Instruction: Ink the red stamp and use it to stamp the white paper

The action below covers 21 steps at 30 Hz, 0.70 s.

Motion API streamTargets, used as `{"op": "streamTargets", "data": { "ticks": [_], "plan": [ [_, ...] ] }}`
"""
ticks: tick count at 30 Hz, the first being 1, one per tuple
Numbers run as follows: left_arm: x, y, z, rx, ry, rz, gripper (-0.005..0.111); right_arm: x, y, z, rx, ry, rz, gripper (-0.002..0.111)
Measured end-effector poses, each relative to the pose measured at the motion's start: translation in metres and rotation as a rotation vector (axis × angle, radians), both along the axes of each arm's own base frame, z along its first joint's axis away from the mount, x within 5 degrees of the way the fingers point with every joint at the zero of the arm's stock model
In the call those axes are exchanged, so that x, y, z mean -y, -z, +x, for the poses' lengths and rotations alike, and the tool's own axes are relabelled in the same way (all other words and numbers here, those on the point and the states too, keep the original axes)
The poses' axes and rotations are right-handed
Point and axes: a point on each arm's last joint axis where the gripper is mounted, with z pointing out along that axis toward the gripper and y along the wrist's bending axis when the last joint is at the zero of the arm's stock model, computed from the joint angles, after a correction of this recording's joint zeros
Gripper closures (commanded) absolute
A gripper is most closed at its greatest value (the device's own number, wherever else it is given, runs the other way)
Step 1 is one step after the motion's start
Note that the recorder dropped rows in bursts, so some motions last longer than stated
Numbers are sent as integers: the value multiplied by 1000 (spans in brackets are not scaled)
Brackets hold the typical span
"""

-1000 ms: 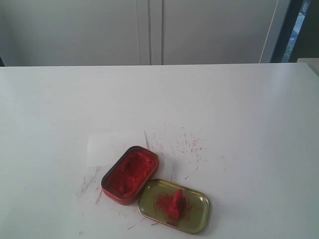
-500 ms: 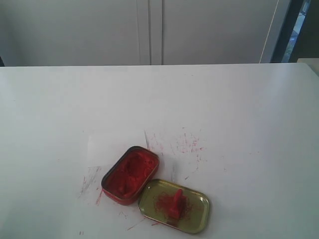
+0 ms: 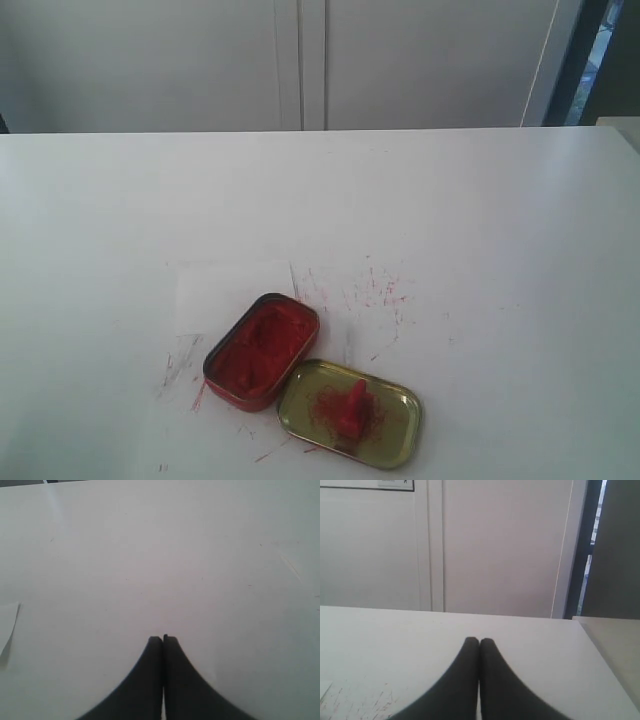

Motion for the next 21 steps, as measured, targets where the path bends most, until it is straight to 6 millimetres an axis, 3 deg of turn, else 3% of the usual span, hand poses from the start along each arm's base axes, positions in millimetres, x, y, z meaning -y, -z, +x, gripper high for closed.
{"op": "streamTargets", "data": {
  "ticks": [15,21],
  "plan": [
    [0,0,0,0,0,0,107,0,-5,1,22,-3,52,108],
    [0,0,0,0,0,0,107,-1,-12,6,-106,-1,44,108]
  ]
}}
